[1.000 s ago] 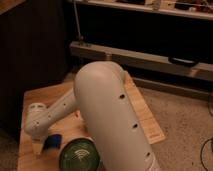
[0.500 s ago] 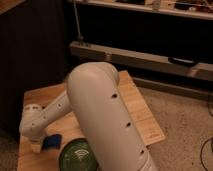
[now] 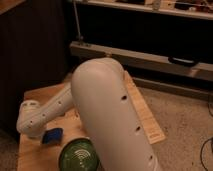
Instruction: Place the white sponge in the ceramic cup
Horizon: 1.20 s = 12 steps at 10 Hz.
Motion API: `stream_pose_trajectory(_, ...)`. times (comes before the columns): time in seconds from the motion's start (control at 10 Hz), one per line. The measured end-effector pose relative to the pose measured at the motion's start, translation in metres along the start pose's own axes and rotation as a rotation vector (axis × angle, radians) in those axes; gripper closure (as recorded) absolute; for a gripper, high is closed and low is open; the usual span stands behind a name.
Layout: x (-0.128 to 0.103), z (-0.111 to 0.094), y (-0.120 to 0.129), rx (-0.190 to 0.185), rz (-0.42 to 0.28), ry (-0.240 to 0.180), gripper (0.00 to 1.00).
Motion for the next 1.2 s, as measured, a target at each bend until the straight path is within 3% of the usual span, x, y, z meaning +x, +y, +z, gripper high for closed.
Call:
stream_pose_trajectory(0.2,0.010,-0.020,-0.011,0.017,0.029,-0.030,1.00)
stream_pose_trajectory(0.4,0.021,-0.052,-0.022,0.025,0.066,-0.117,1.00)
stream_pose_trajectory(1.0,0.044,-0.212,-0.067,0.111,0.107,-0.464,1.00)
stream_pose_trajectory(1.2,0.060,-0.248,-0.084,0.126,0.130,-0.571,1.00)
